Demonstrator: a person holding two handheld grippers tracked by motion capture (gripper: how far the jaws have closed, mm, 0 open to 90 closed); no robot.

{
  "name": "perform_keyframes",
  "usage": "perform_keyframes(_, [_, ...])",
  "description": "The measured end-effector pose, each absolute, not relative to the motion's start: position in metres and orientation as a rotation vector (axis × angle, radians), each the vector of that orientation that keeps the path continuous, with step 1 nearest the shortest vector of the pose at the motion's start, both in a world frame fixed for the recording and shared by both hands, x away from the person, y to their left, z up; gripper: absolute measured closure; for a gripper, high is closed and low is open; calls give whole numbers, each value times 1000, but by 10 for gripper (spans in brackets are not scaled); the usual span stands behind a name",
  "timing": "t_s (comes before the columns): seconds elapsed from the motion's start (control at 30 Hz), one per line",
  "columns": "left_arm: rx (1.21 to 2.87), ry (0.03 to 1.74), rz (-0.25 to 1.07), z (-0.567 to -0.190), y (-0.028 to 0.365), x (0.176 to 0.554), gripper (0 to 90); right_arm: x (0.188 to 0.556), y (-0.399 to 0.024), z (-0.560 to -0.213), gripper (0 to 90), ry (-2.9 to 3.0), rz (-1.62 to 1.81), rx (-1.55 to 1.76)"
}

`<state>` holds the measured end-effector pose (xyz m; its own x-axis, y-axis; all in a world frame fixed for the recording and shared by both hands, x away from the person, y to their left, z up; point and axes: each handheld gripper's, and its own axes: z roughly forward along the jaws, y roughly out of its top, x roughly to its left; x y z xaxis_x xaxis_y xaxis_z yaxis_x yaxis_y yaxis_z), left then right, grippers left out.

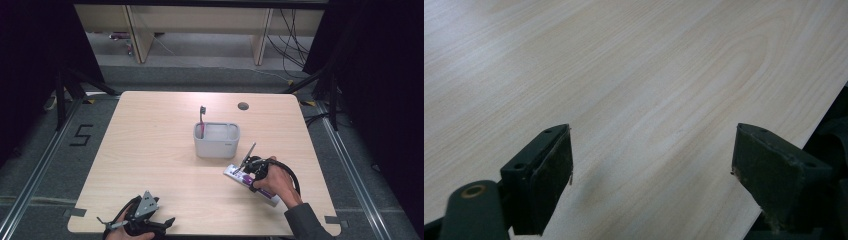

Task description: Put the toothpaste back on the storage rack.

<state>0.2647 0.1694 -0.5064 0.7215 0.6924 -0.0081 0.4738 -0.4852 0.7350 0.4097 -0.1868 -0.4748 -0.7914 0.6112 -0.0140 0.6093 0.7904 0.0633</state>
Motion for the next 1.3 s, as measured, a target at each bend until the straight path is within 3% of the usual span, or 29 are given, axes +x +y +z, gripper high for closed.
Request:
perform_keyframes(0.53, [2148, 887, 363, -506, 167, 264, 163, 407, -192, -469, 694, 2907, 75, 951])
perform_keyframes(0.9, [2180, 881, 374, -505, 171, 266, 163, 394, -210, -447, 714, 2858, 359, 901])
perform_keyframes(1.3, [2134, 894, 360, -505, 171, 266, 163, 386, -199, -427, 715, 2857, 715, 846])
